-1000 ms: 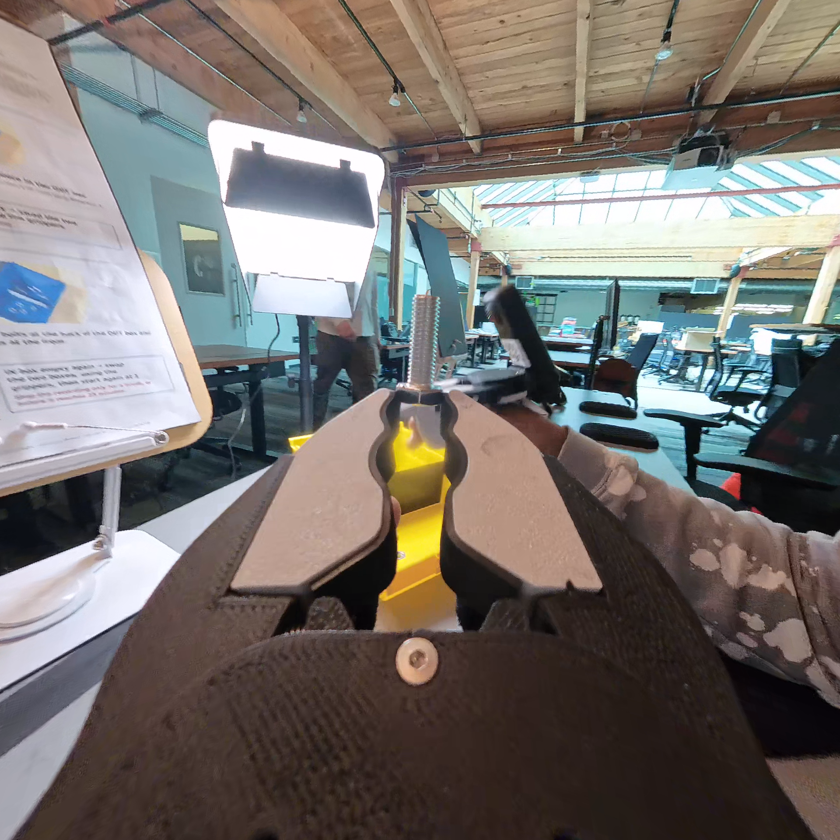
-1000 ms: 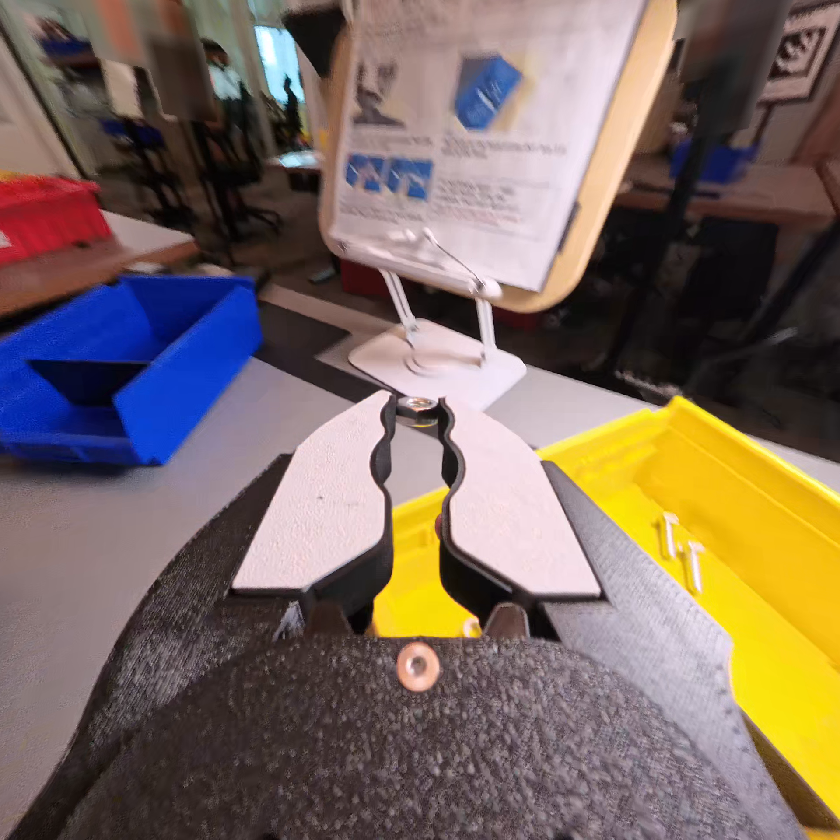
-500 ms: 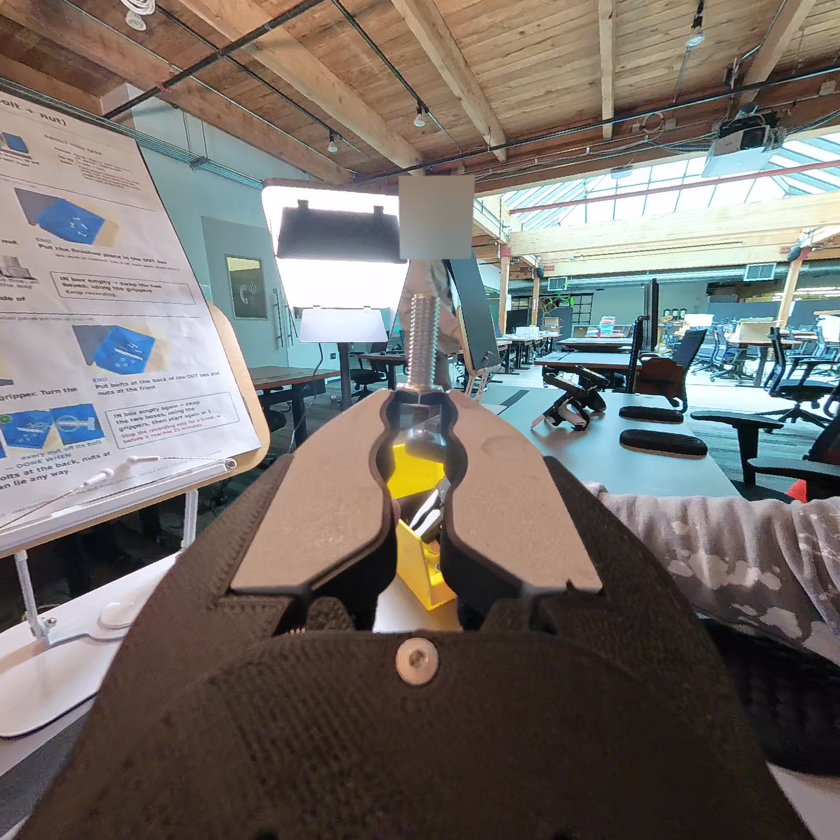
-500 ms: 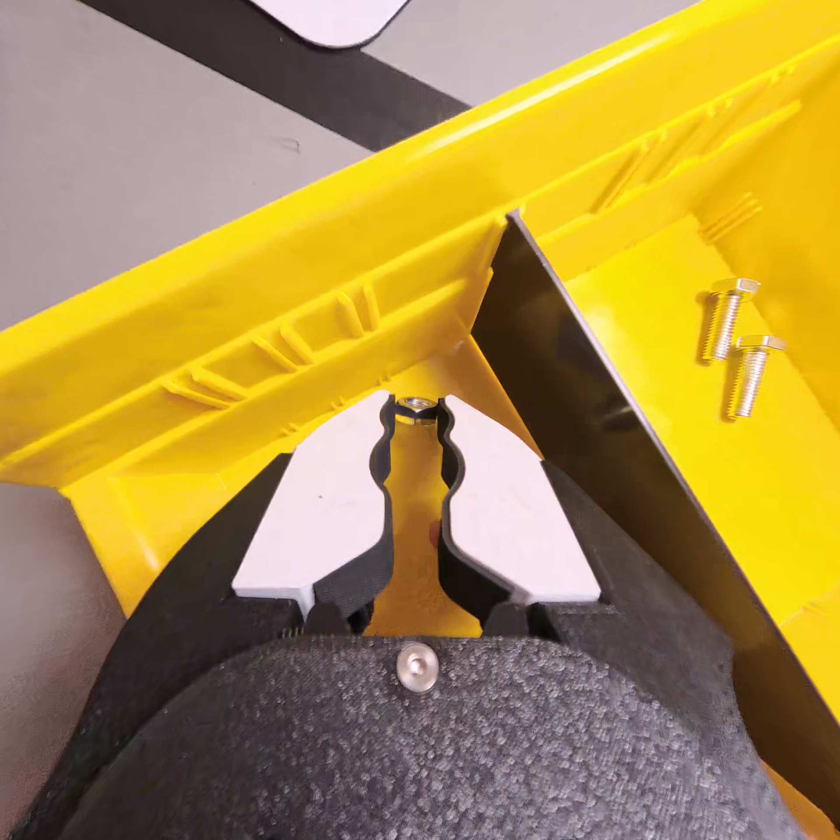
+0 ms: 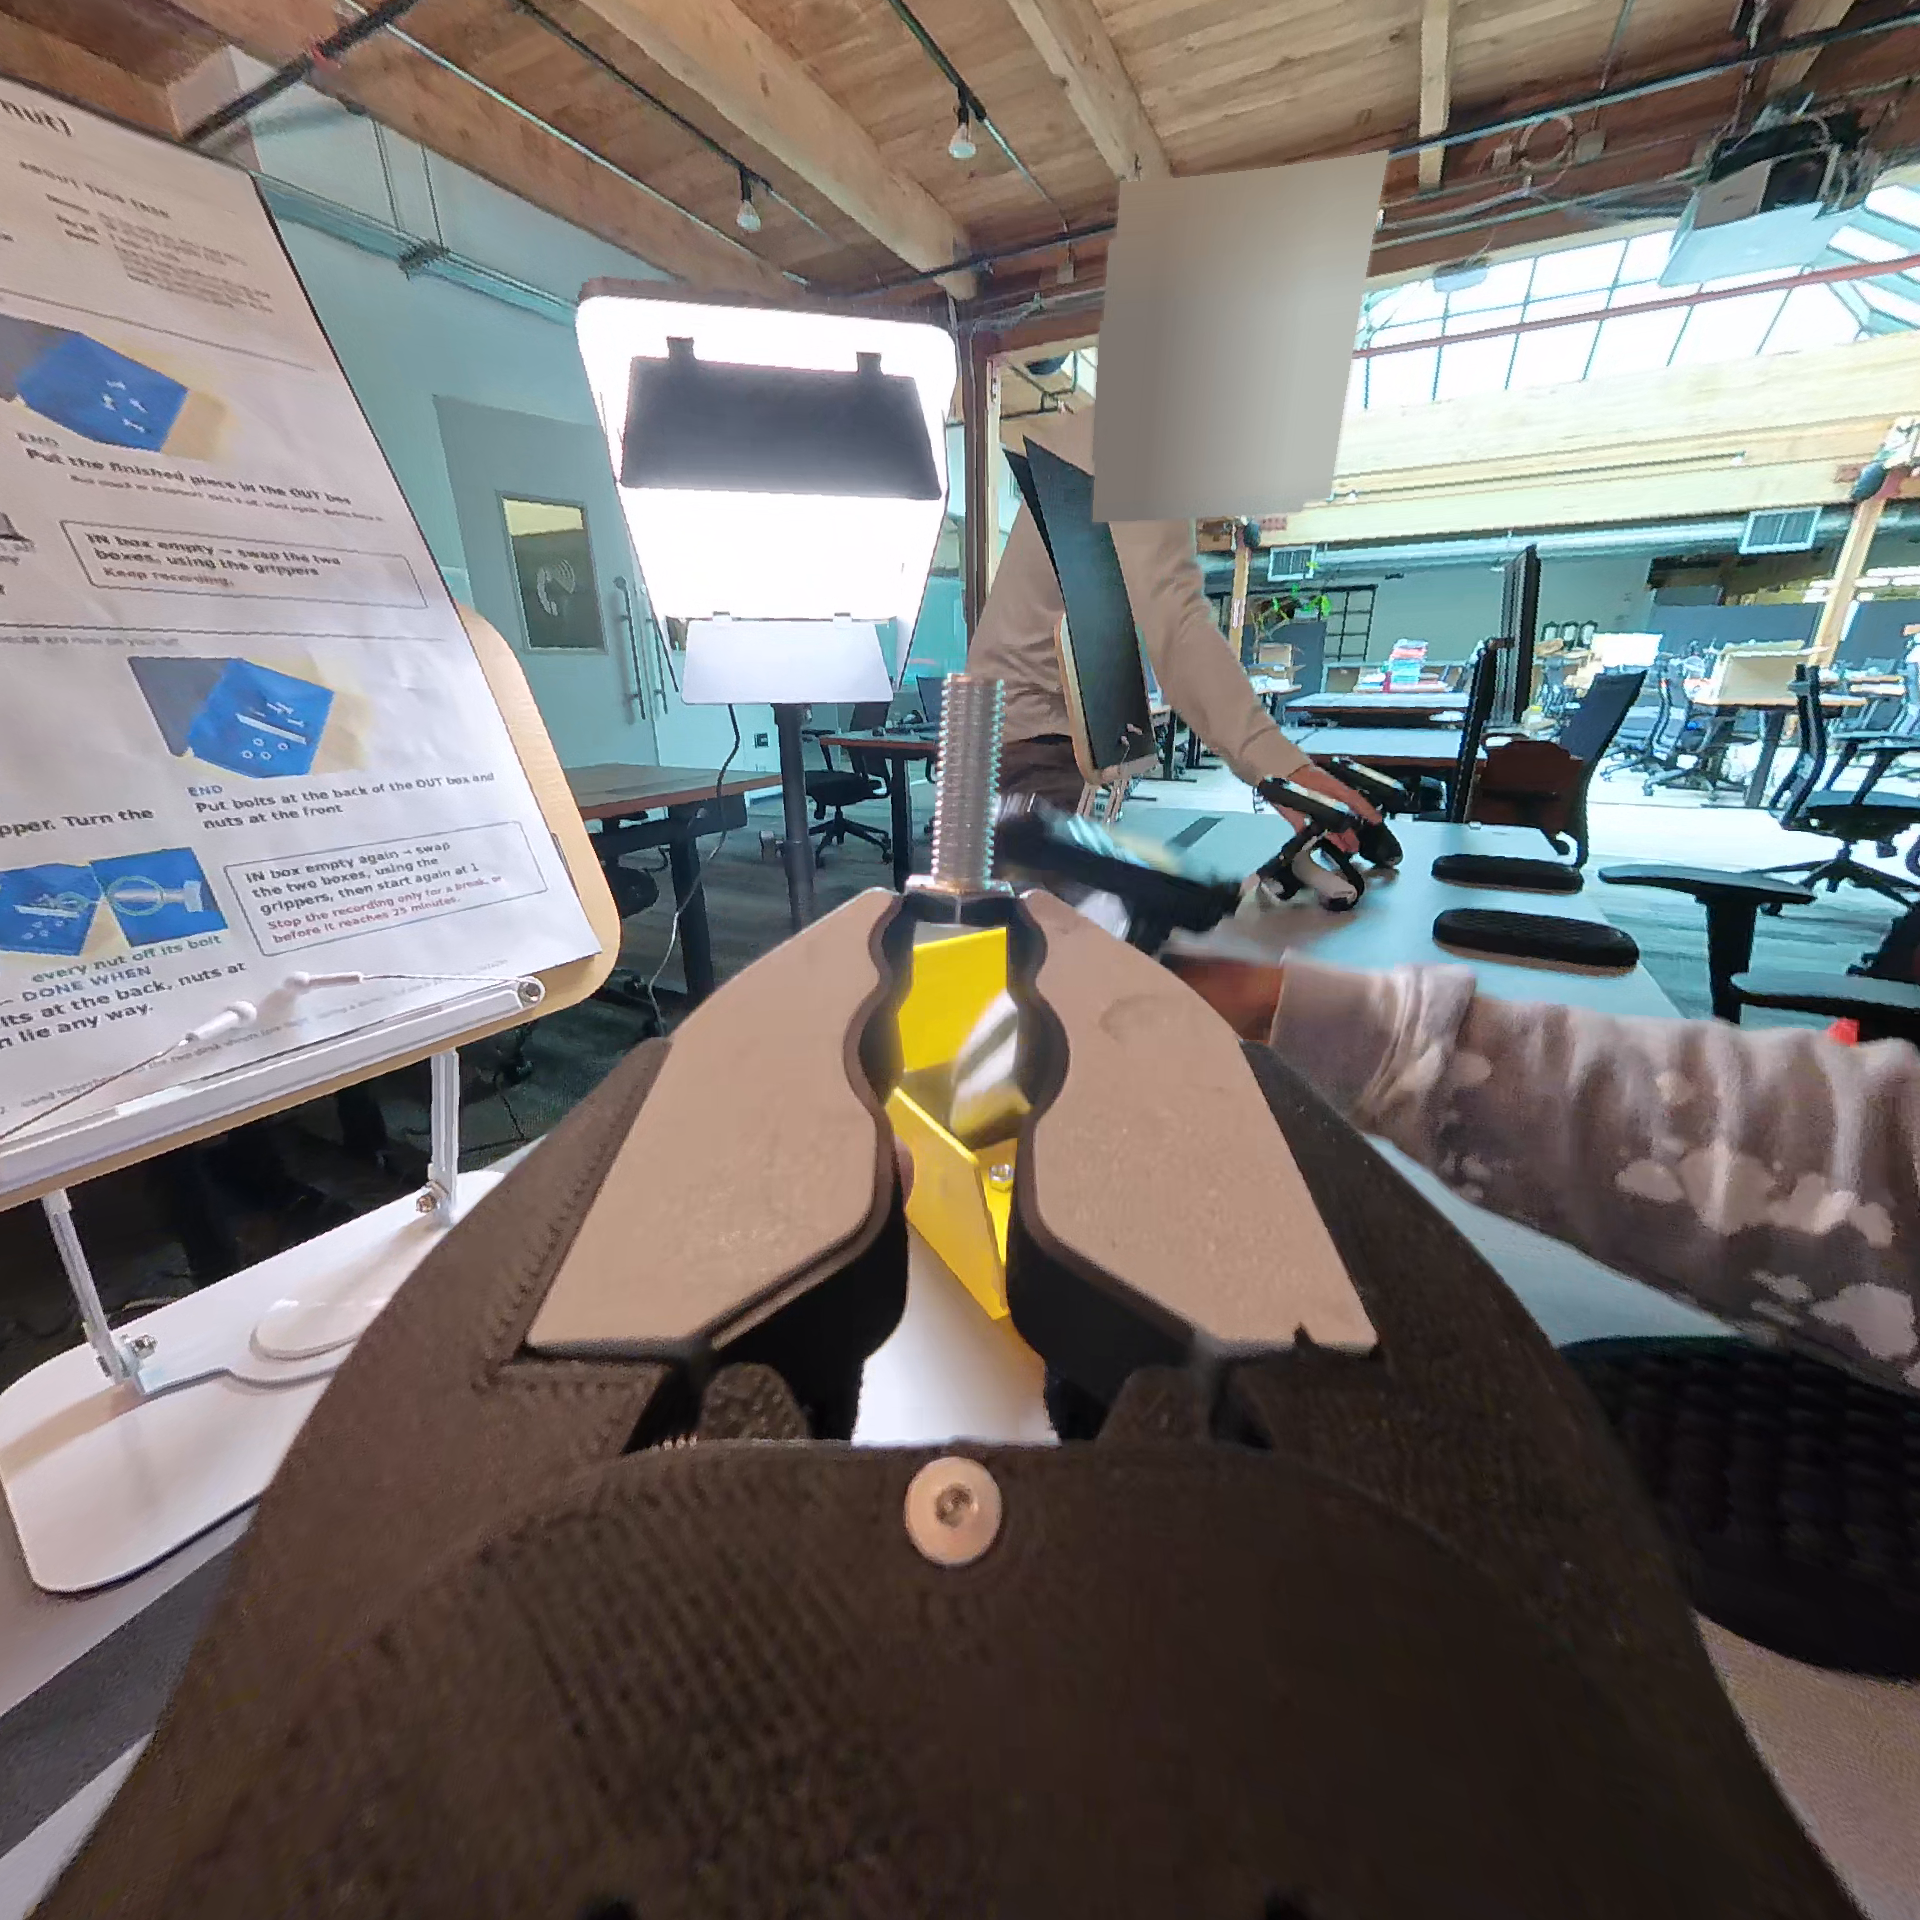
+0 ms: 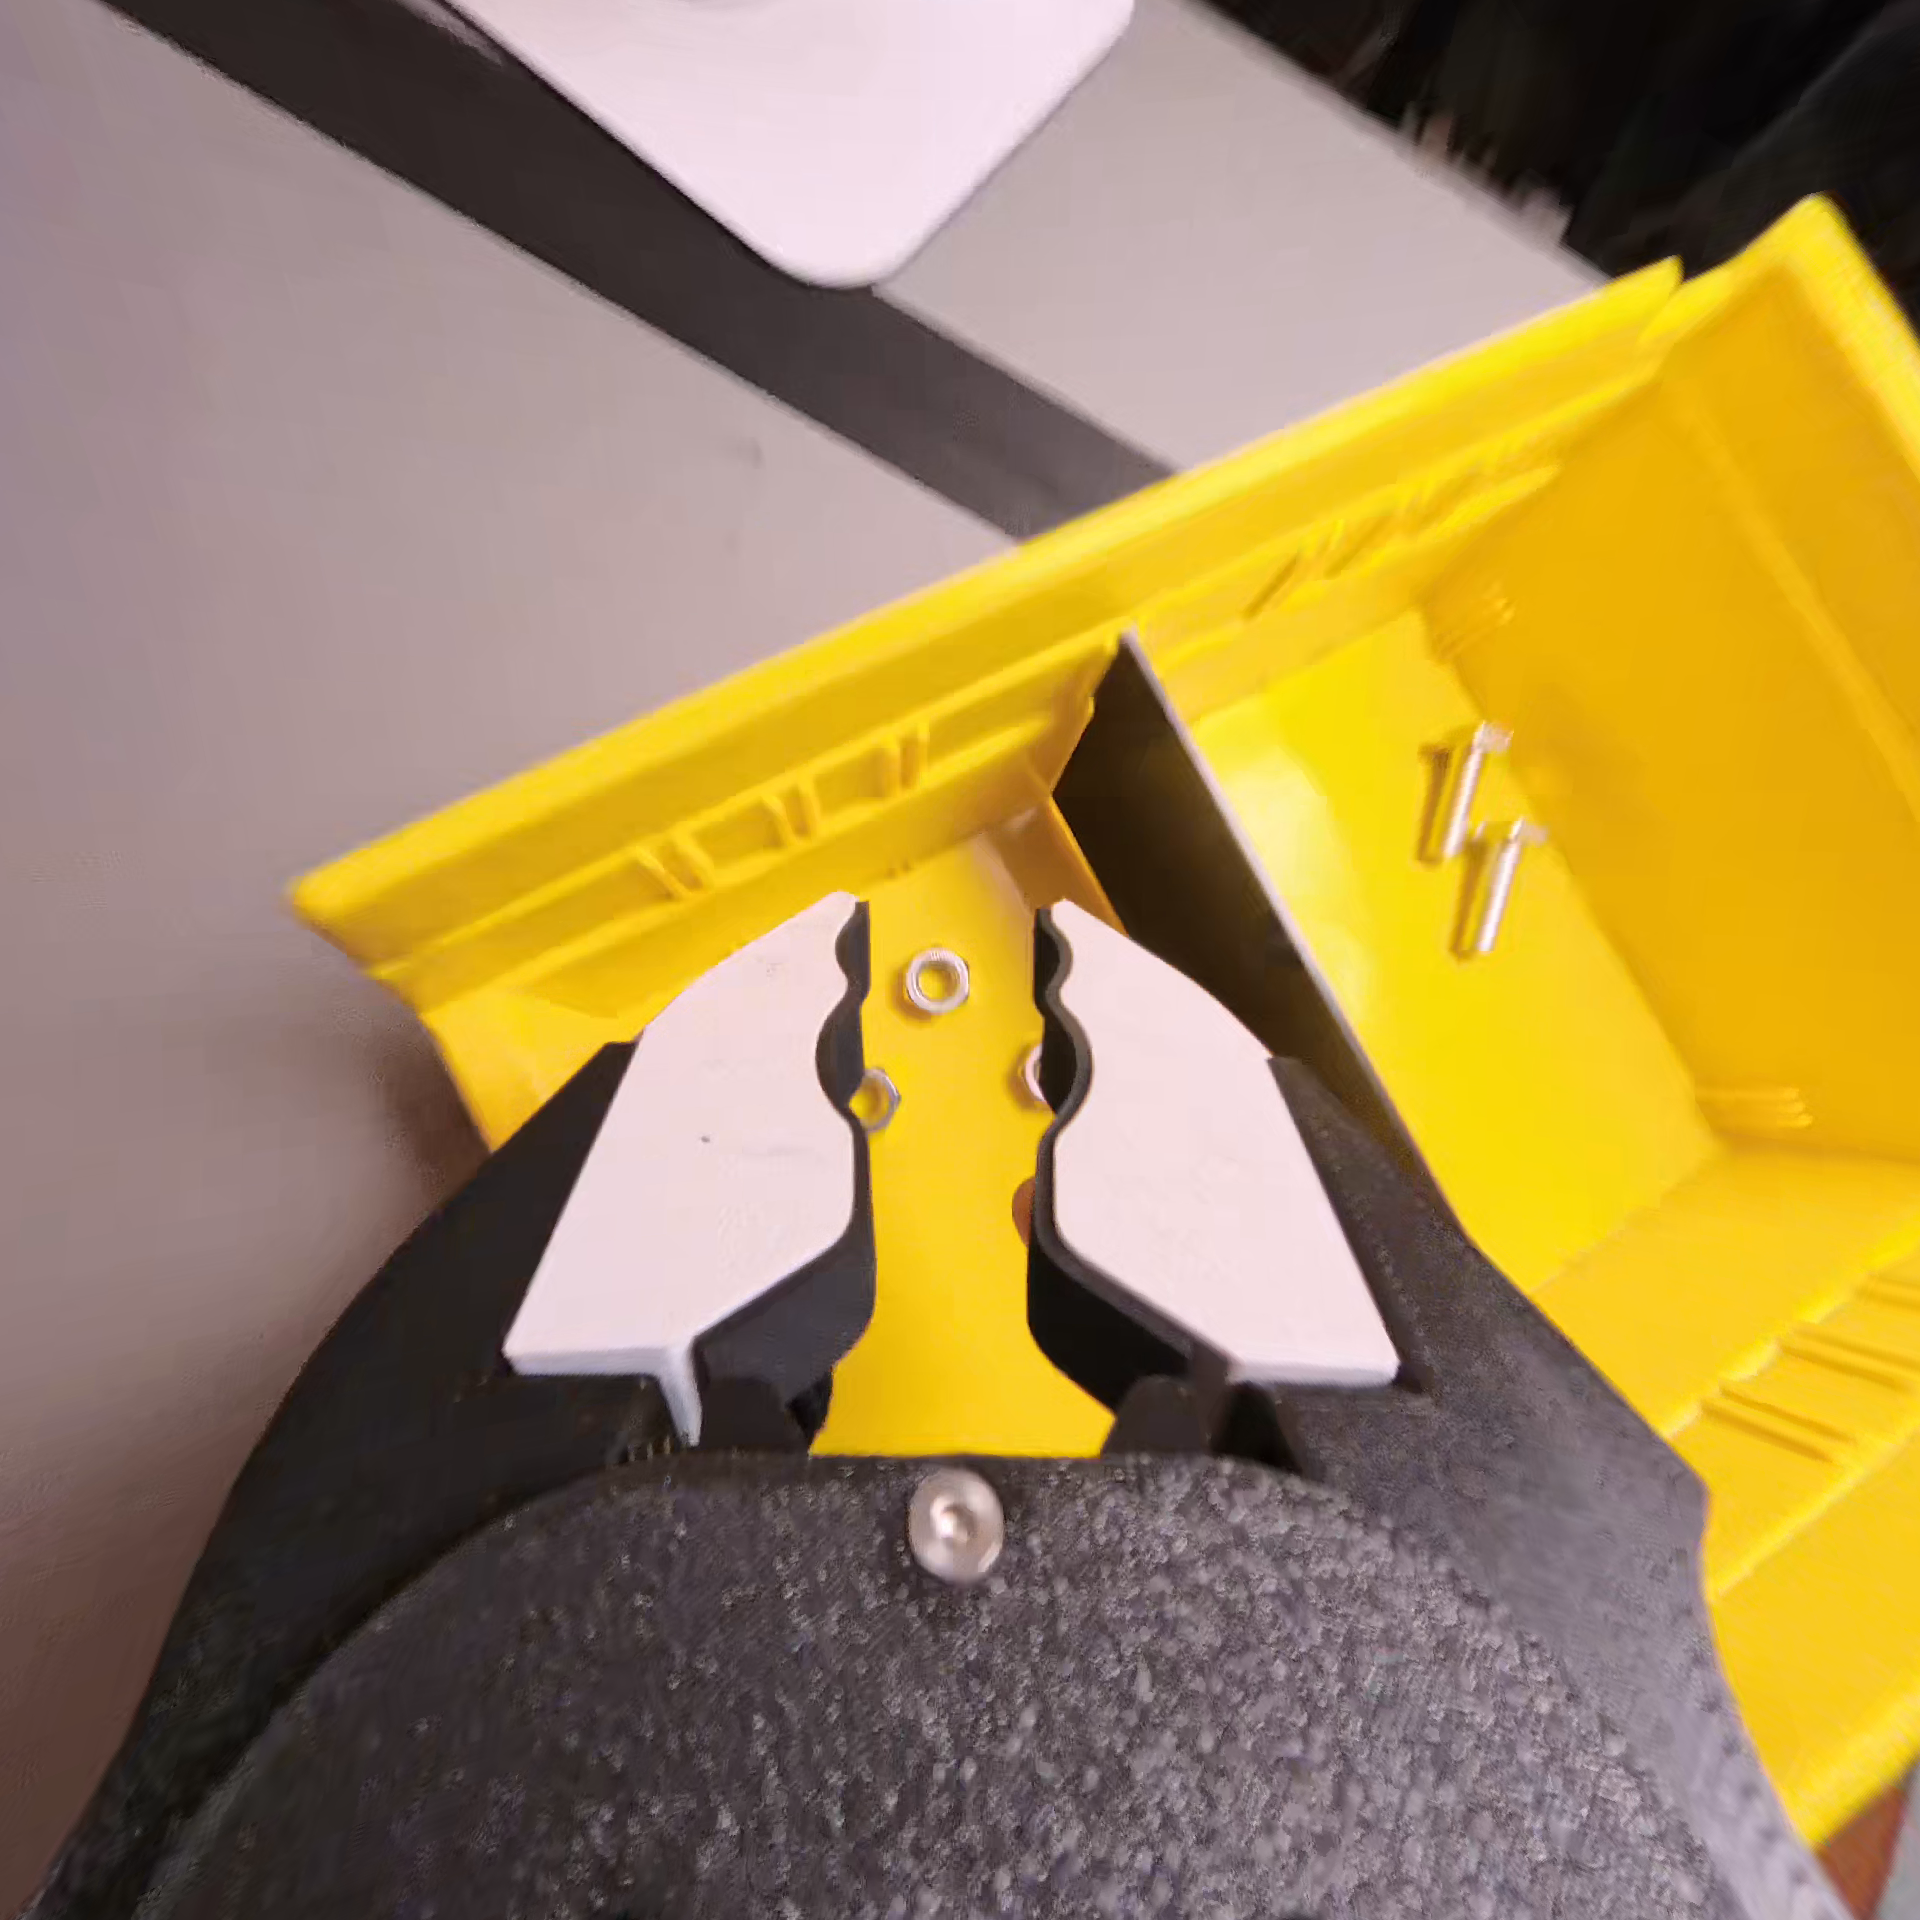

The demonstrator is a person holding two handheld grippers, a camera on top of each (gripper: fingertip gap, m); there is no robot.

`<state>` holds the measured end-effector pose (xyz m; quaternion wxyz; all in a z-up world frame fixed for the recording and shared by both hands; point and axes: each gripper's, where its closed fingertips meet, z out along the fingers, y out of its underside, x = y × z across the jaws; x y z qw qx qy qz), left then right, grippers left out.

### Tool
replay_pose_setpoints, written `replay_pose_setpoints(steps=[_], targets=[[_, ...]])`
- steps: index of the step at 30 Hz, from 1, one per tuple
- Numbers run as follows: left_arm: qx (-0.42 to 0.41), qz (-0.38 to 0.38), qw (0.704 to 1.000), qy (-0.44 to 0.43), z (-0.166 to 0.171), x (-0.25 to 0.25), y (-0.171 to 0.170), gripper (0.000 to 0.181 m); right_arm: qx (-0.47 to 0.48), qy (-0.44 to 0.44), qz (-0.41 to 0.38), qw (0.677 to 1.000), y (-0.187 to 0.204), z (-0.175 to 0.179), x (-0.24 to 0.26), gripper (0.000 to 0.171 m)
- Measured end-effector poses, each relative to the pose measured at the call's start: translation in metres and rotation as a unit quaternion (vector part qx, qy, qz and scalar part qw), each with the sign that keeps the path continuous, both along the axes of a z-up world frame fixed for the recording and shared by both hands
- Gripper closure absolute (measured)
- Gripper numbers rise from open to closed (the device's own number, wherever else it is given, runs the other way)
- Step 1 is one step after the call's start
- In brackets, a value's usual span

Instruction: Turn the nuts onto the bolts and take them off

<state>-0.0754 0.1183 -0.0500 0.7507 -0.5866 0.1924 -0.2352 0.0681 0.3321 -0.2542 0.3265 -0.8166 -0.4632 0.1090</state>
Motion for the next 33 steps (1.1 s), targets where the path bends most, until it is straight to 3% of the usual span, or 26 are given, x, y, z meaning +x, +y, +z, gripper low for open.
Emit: replay_pose_setpoints(steps=[1, 5, 7, 9, 12, 16, 23, 28, 33], targets=[[-0.004, -0.001, 1.0, 0.006, -0.003, 0.002, 0.002, 0.164, 0.023, 0.031, 0.019, 0.999, -0.004, 0.025, -0.008, 0.141], [-0.042, -0.02, 0.997, 0.054, -0.026, 0.016, 0.009, 0.163, 0.094, 0.13, 0.185, 0.97, -0.067, 0.137, -0.052, 0.142], [-0.073, -0.037, 0.993, 0.084, -0.041, 0.026, 0.012, 0.163, 0.148, 0.113, 0.307, 0.934, -0.117, 0.175, -0.069, 0.142], [-0.098, -0.043, 0.988, 0.113, -0.056, 0.034, 0.015, 0.163, 0.184, 0.05, 0.417, 0.889, -0.166, 0.187, -0.078, 0.143], [-0.141, -0.058, 0.977, 0.151, -0.075, 0.045, 0.016, 0.163, 0.215, -0.062, 0.5, 0.836, -0.206, 0.179, -0.083, 0.142], [-0.192, -0.072, 0.961, 0.183, -0.096, 0.053, 0.015, 0.163, 0.274, -0.213, 0.534, 0.771, -0.207, 0.148, -0.08, 0.141], [-0.261, -0.082, 0.938, 0.214, -0.121, 0.058, 0.013, 0.163, 0.37, -0.308, 0.569, 0.667, -0.204, 0.113, -0.085, 0.143], [-0.283, -0.083, 0.929, 0.224, -0.129, 0.06, 0.012, 0.163, 0.41, -0.349, 0.567, 0.624, -0.199, 0.098, -0.089, 0.147], [-0.291, -0.082, 0.927, 0.222, -0.131, 0.059, 0.012, 0.163, 0.421, -0.346, 0.566, 0.619, -0.197, 0.09, -0.093, 0.161]])
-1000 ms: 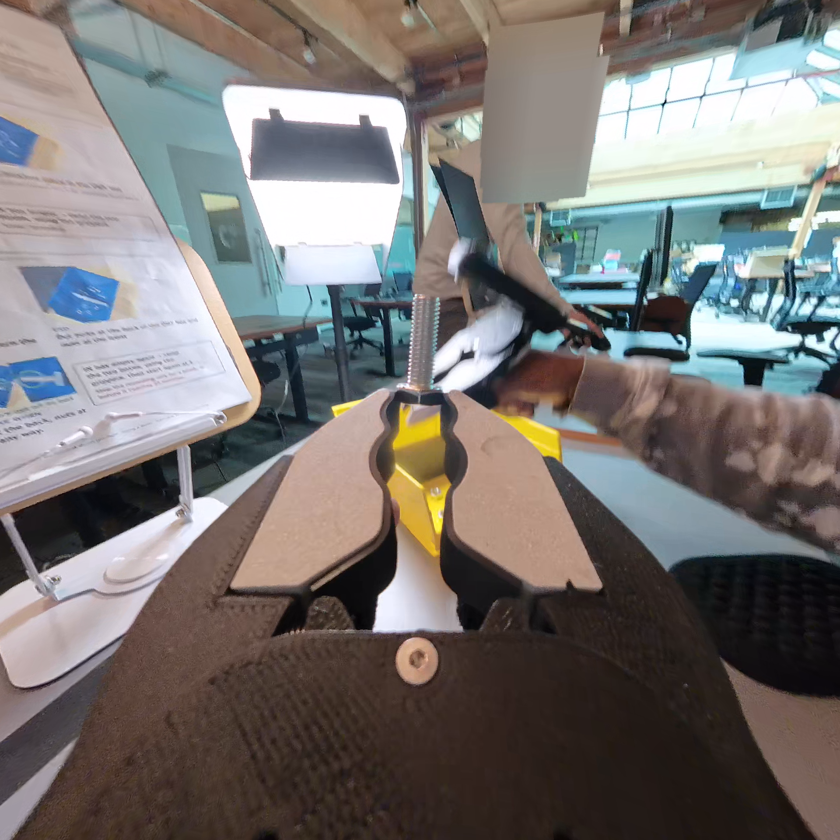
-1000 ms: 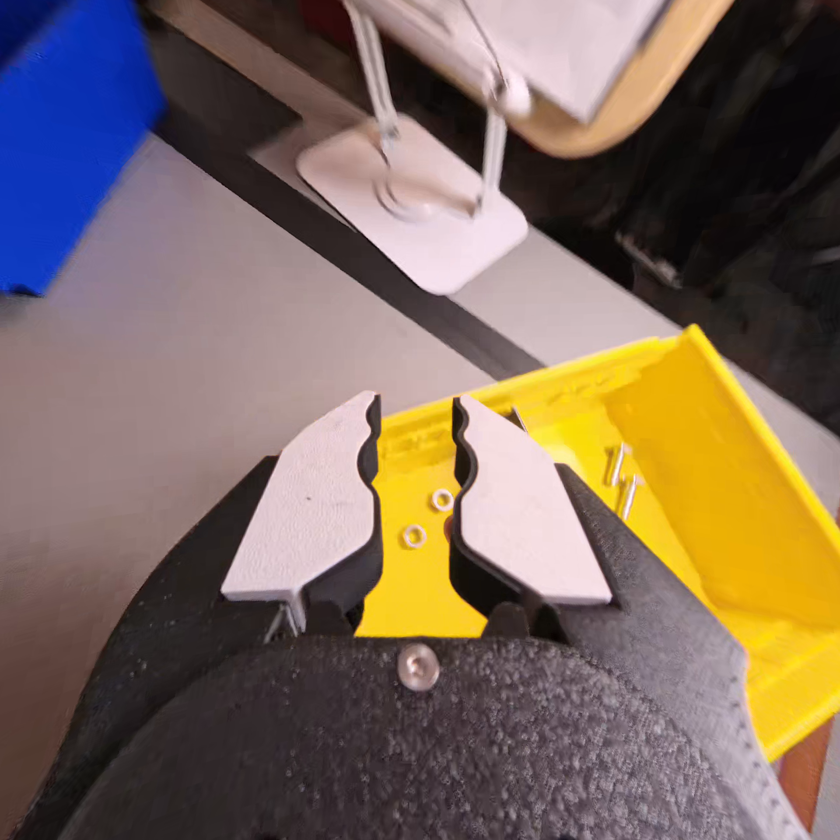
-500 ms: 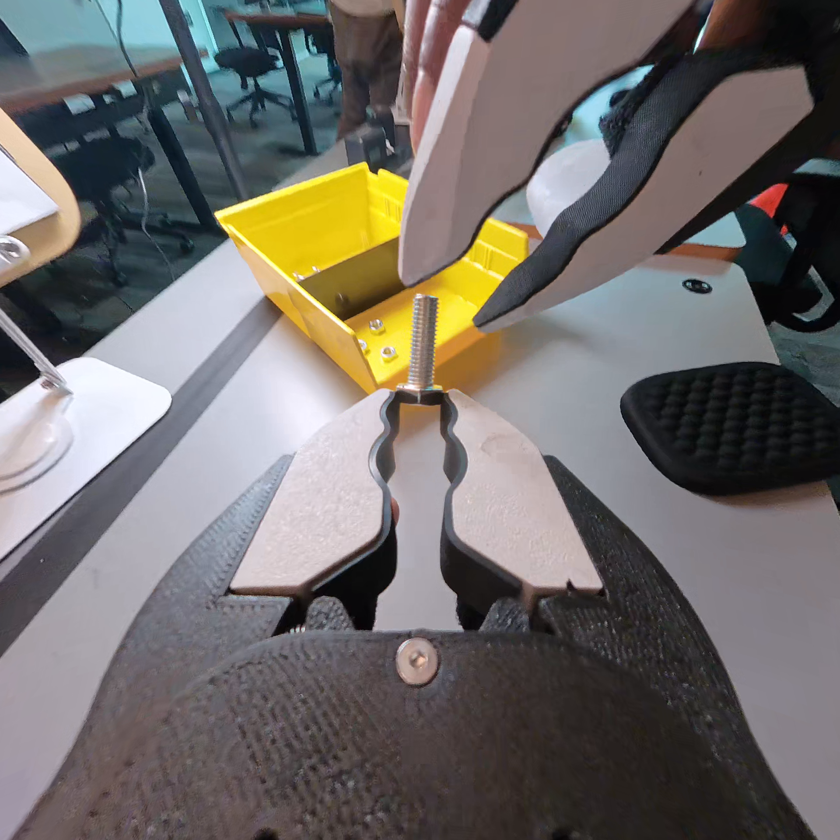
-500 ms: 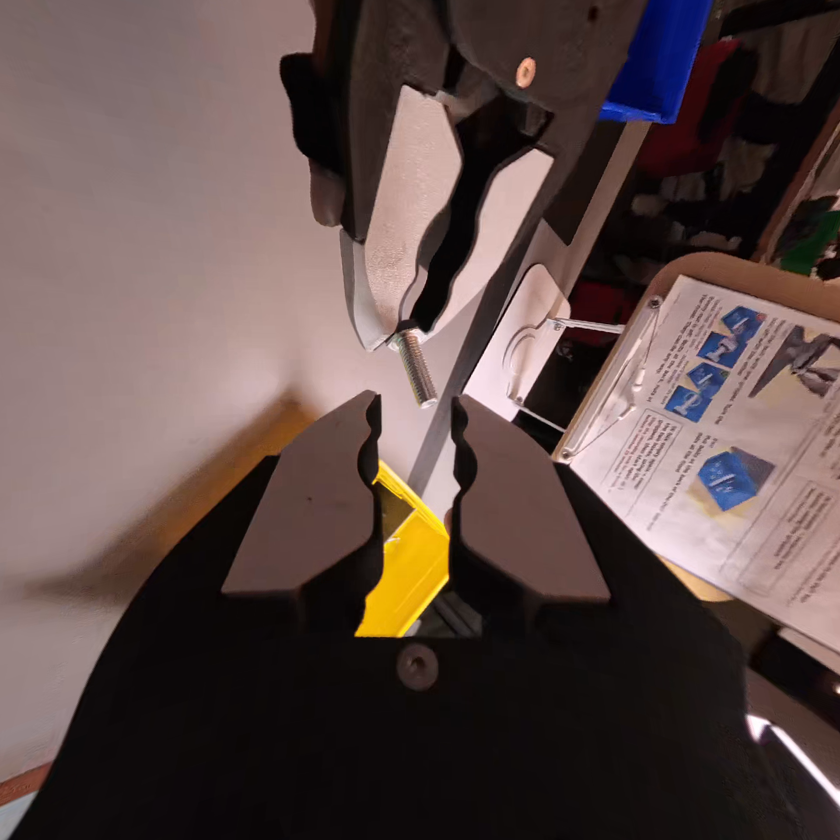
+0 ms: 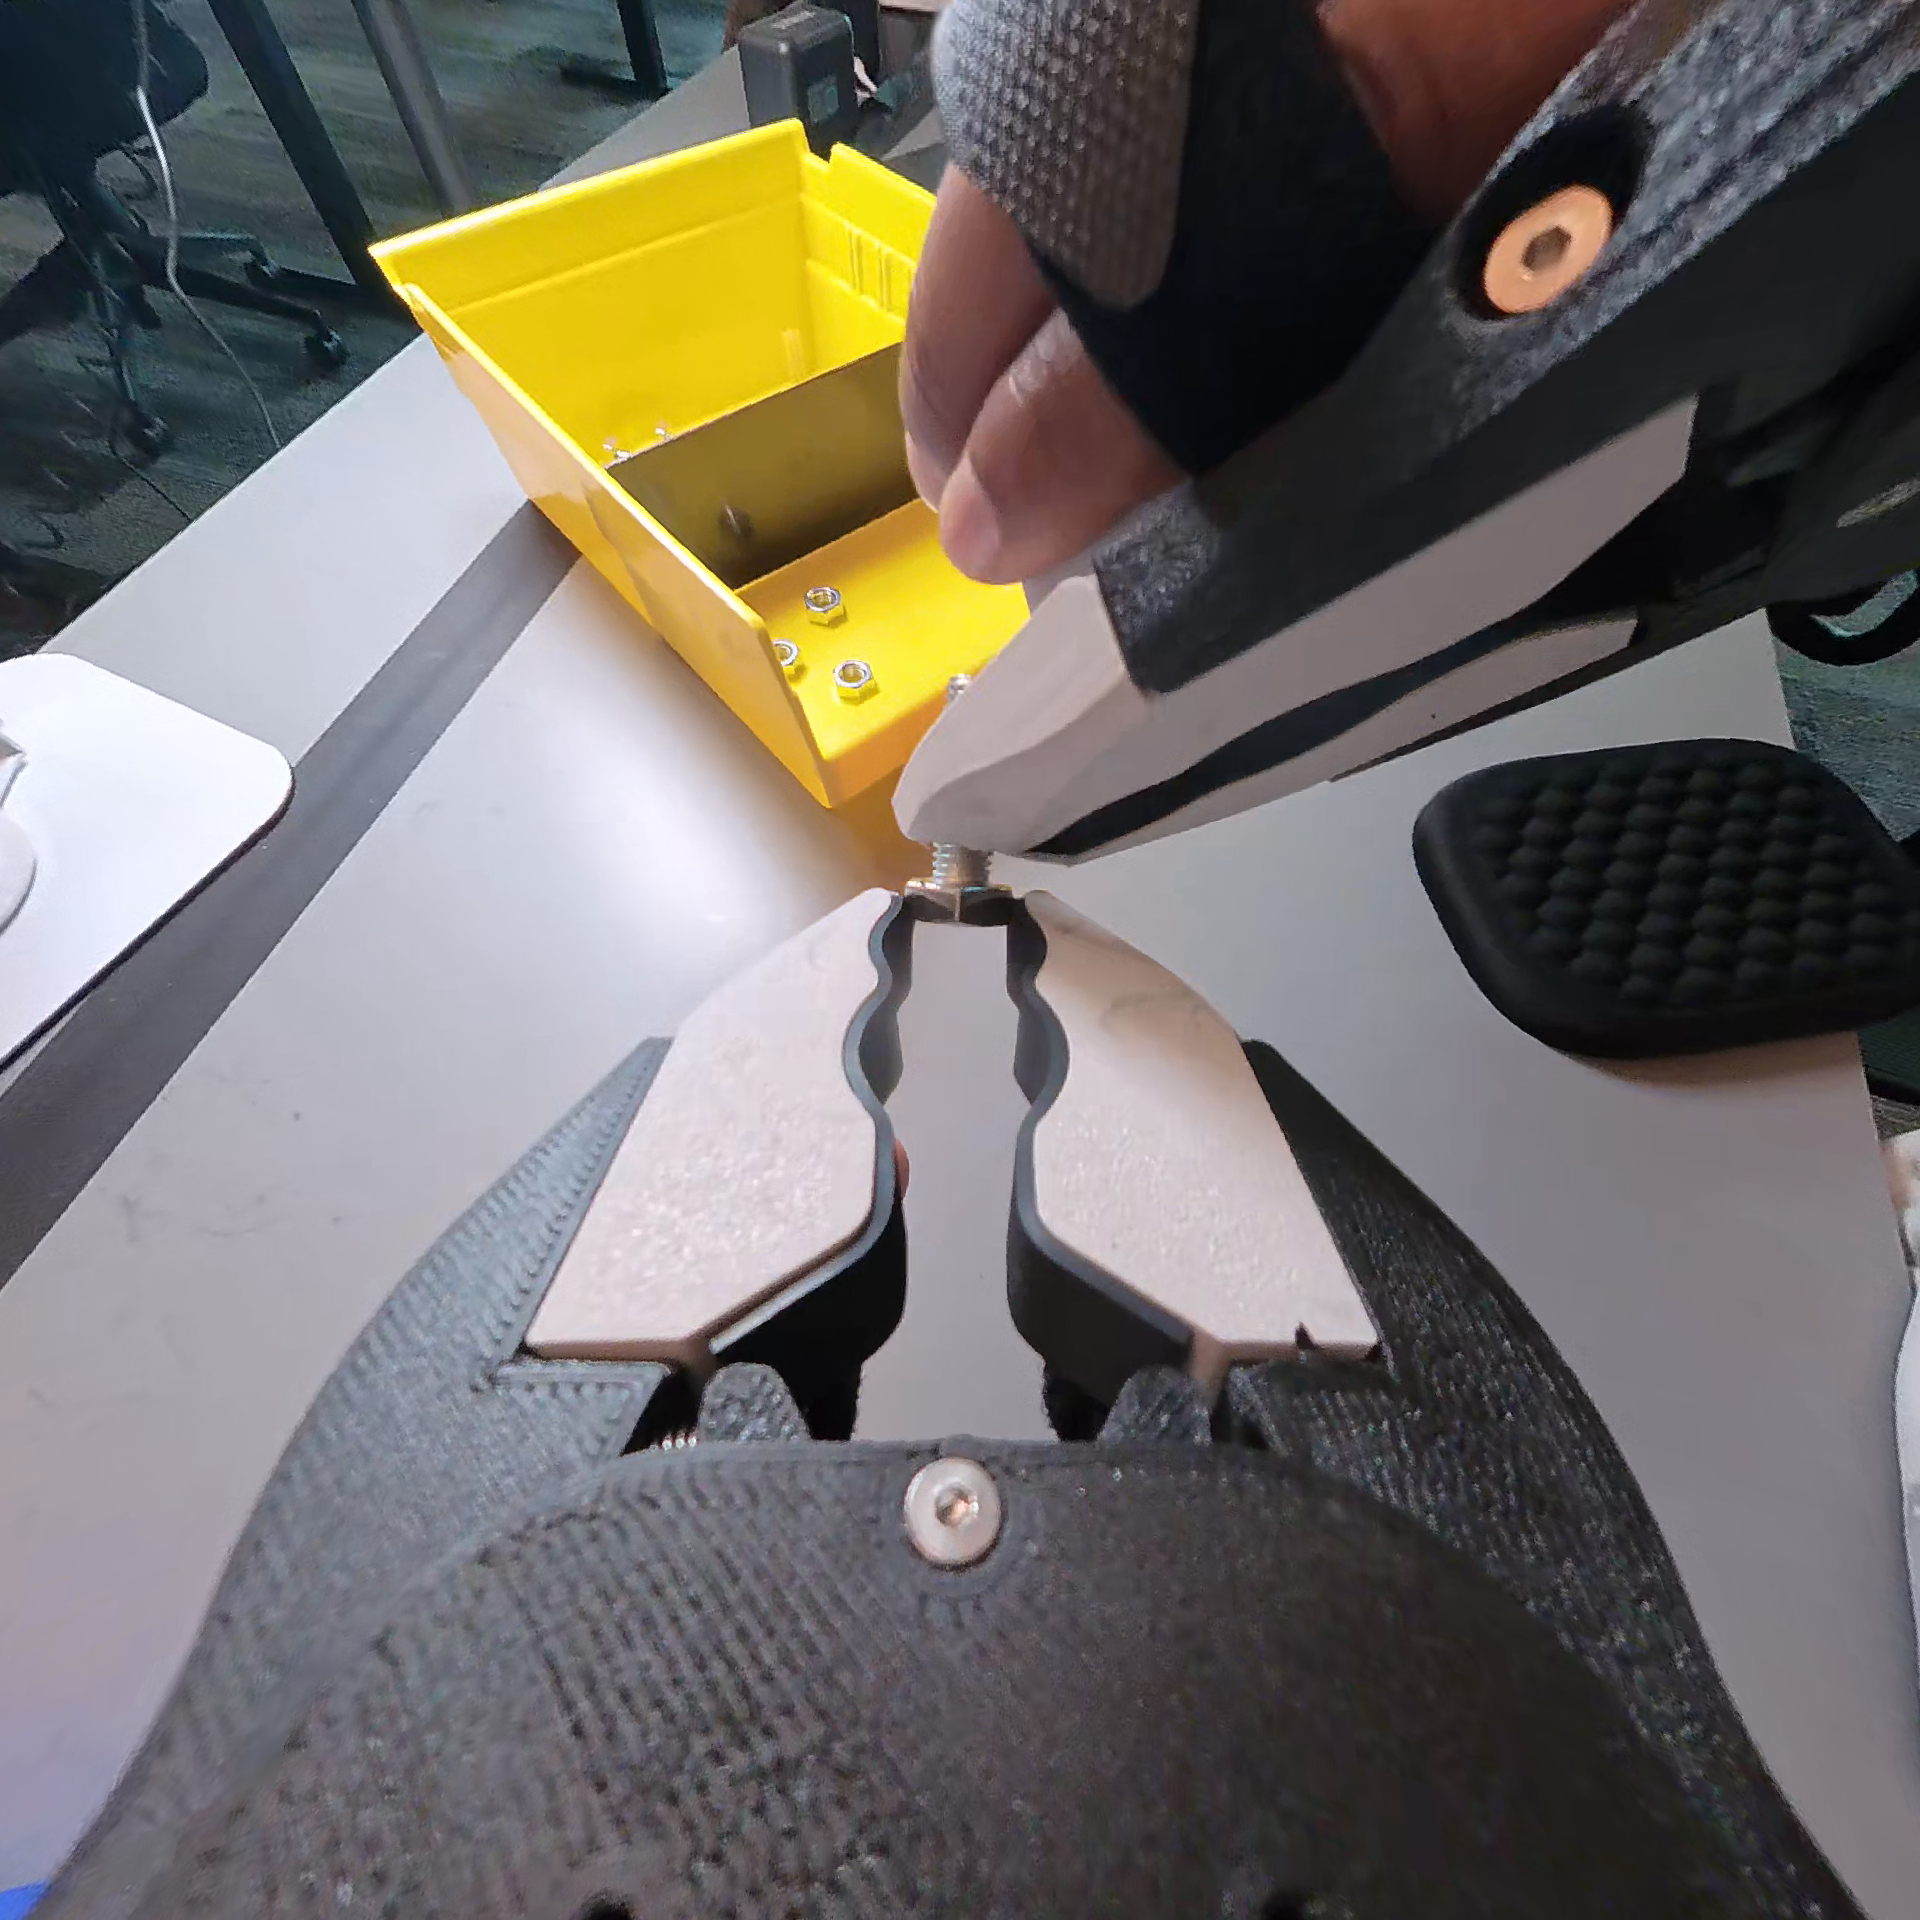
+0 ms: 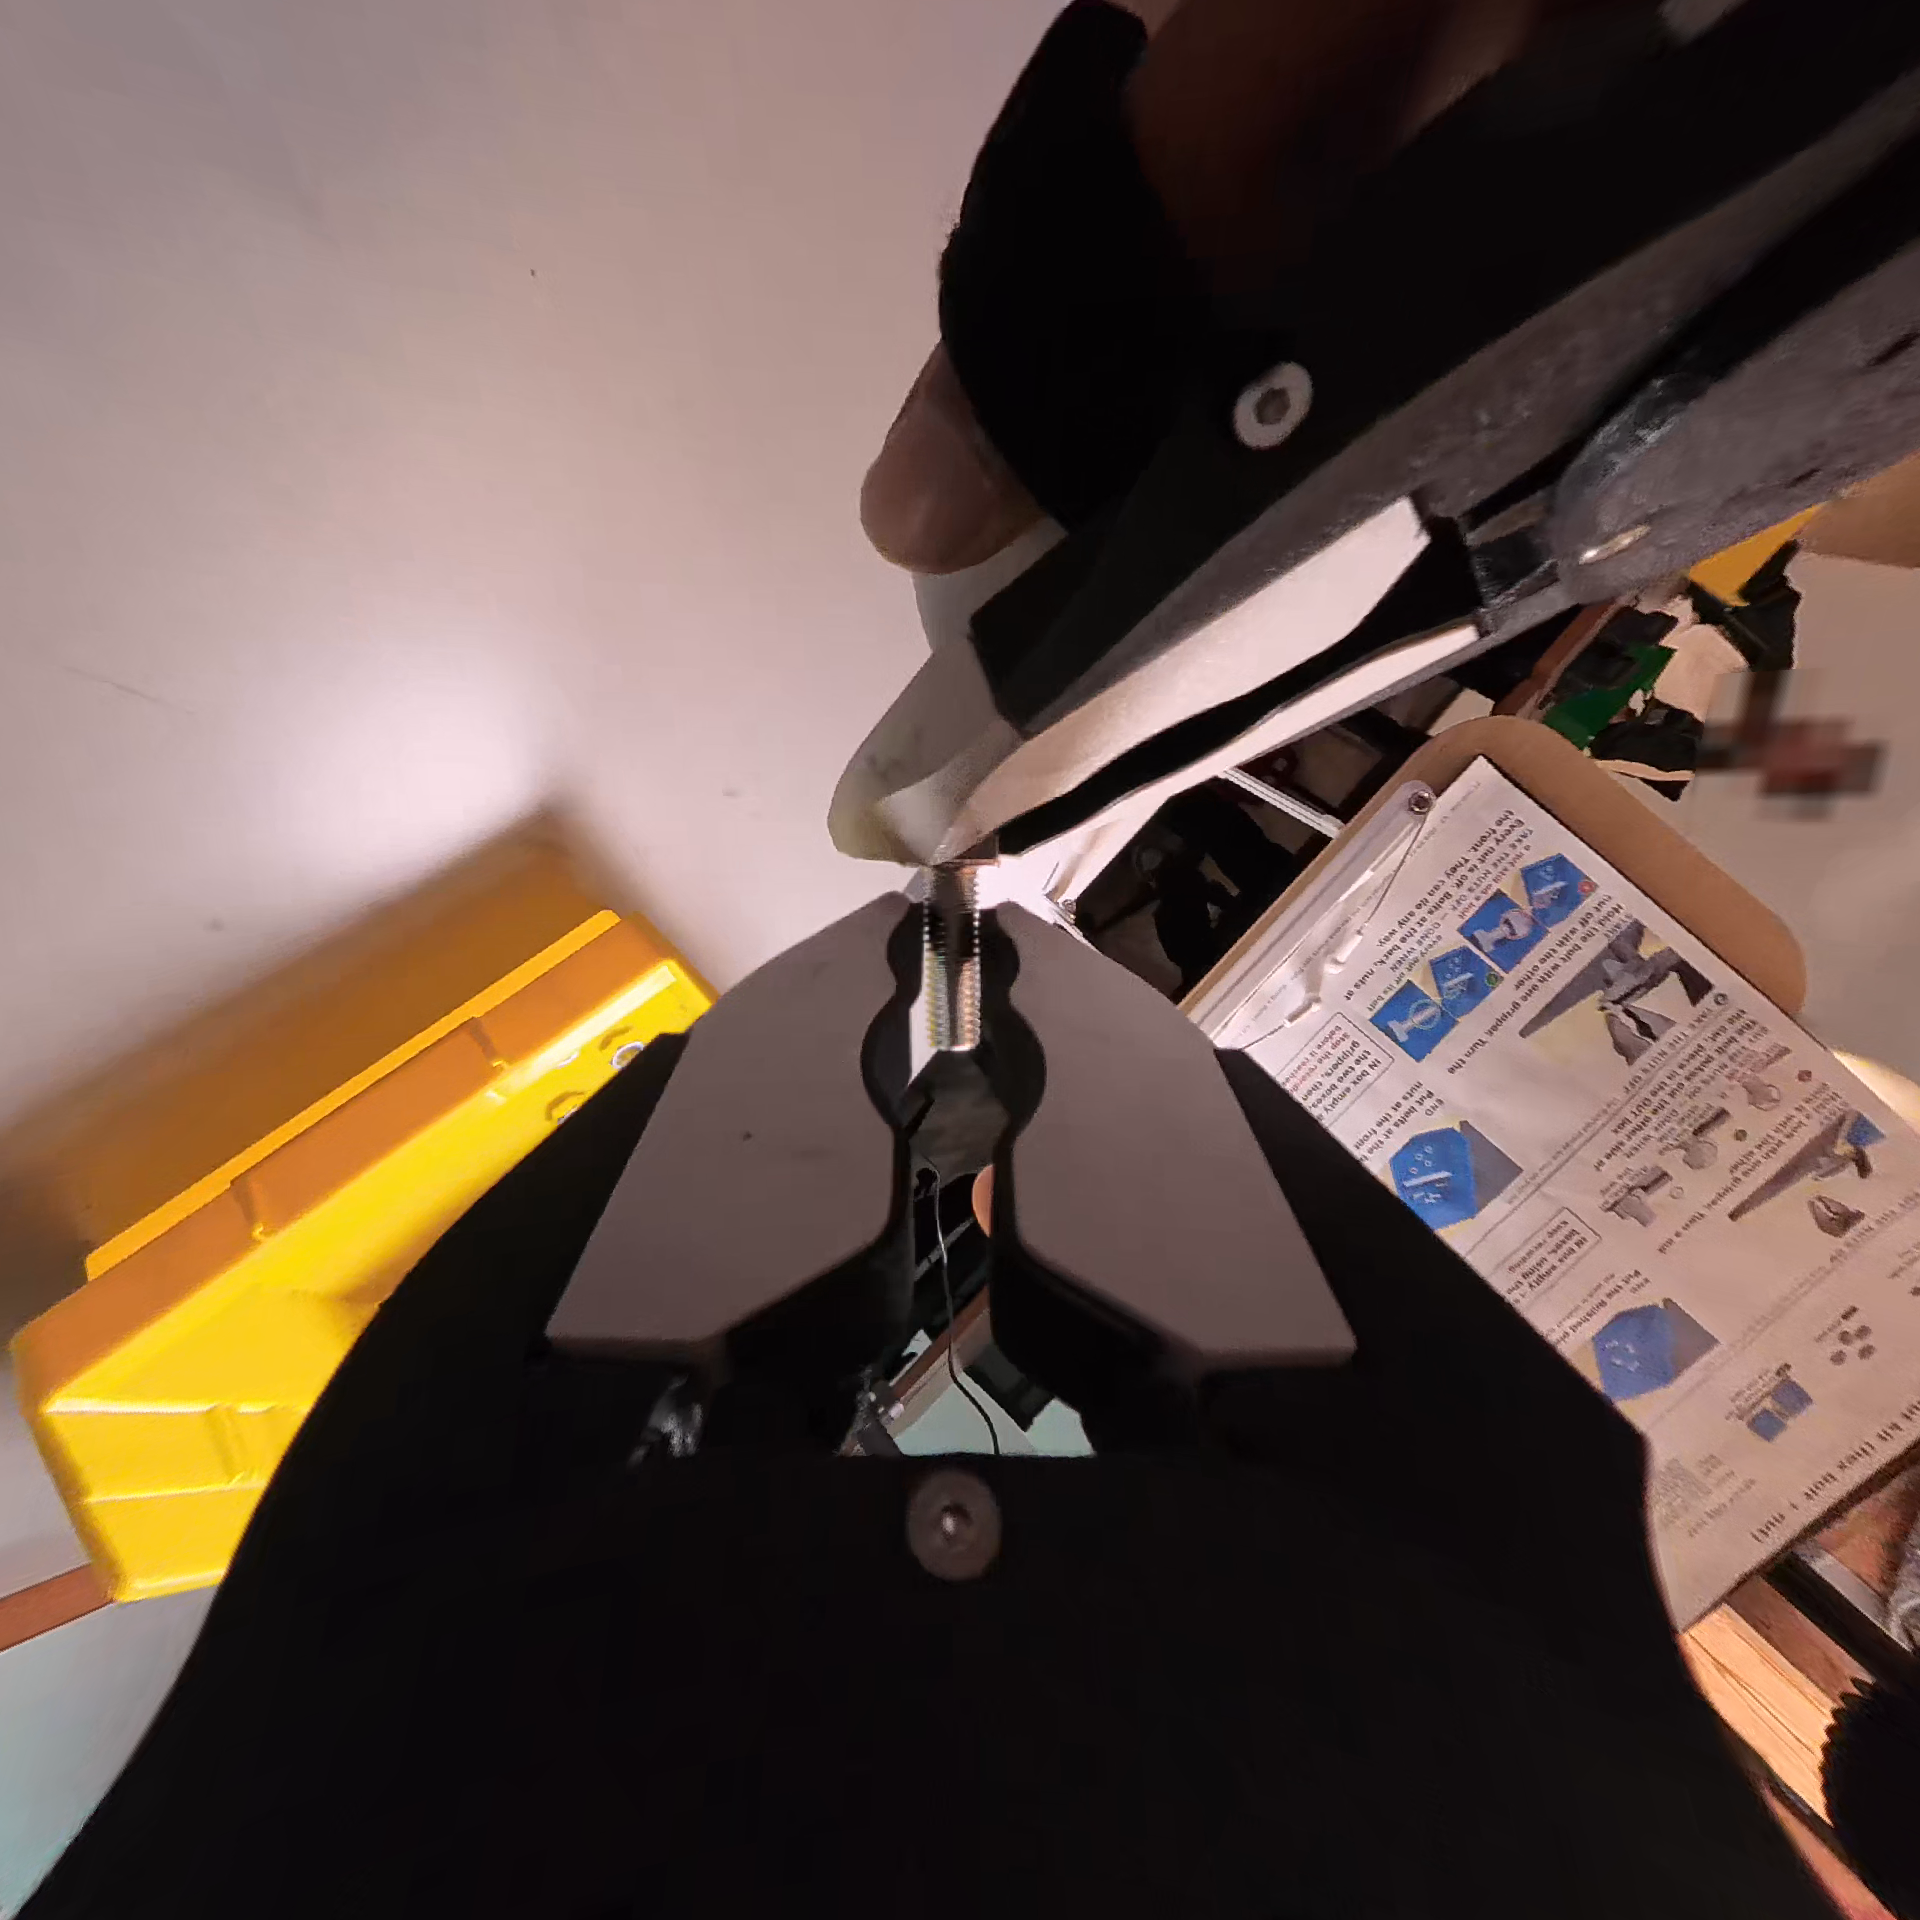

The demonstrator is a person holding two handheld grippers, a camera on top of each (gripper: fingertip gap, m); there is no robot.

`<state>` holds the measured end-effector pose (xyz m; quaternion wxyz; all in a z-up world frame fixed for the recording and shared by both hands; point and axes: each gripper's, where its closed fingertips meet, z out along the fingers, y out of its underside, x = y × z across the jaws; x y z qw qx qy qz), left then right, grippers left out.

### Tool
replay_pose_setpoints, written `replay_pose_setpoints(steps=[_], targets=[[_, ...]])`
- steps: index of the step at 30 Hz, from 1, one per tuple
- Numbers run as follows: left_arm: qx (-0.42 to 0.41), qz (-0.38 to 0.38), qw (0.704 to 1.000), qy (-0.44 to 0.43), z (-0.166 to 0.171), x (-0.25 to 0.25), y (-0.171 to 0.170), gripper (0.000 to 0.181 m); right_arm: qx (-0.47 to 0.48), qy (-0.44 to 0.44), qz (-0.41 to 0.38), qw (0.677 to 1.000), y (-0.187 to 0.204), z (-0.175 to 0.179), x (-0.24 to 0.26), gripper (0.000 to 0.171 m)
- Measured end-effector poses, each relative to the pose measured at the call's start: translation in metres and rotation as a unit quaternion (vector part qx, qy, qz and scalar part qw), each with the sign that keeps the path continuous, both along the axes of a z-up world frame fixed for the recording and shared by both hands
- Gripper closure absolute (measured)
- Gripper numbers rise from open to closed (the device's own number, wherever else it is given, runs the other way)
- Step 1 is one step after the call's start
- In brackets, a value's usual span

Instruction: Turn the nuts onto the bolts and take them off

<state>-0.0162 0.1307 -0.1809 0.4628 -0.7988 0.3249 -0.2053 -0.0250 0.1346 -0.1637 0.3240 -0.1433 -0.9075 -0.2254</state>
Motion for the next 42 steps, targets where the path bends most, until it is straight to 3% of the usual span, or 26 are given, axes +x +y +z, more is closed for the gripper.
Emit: replay_pose_setpoints(steps=[2, 4, 6, 9, 12, 17, 23, 30, 39, 42], targets=[[0.016, 0.009, 1.0, -0.017, 0.006, -0.002, 0.003, 0.163, -0.012, 0.019, -0.008, 1.0, 0.003, 0.003, -0.001, 0.162], [0.043, 0.035, 0.998, -0.031, 0.017, -0.009, 0.008, 0.148, -0.051, 0.053, -0.038, 0.997, 0.013, 0.015, 0.0, 0.162], [0.077, 0.057, 0.994, -0.049, 0.032, -0.02, 0.012, 0.144, -0.117, 0.11, -0.089, 0.983, 0.034, 0.036, 0.004, 0.162], [0.111, 0.085, 0.987, -0.084, 0.05, -0.034, 0.015, 0.145, -0.217, 0.219, -0.207, 0.928, 0.096, 0.071, 0.021, 0.161], [0.139, 0.111, 0.979, -0.1, 0.061, -0.047, 0.018, 0.145, -0.266, 0.312, -0.341, 0.846, 0.177, 0.082, 0.056, 0.161], [0.161, 0.132, 0.972, -0.106, 0.067, -0.056, 0.02, 0.147, -0.316, 0.356, -0.53, 0.702, 0.27, 0.023, 0.116, 0.161], [0.159, 0.143, 0.971, -0.107, 0.063, -0.064, 0.024, 0.149, -0.354, 0.339, -0.659, 0.57, 0.318, -0.072, 0.156, 0.161], [0.156, 0.163, 0.967, -0.116, 0.061, -0.081, 0.03, 0.152, -0.336, 0.284, -0.741, 0.507, 0.34, -0.129, 0.18, 0.161], [0.17, 0.173, 0.963, -0.117, 0.071, -0.092, 0.029, 0.153, -0.305, 0.272, -0.78, 0.473, 0.356, -0.147, 0.191, 0.161], [0.173, 0.176, 0.962, -0.117, 0.073, -0.094, 0.028, 0.153, -0.313, 0.278, -0.777, 0.47, 0.355, -0.143, 0.189, 0.15]])
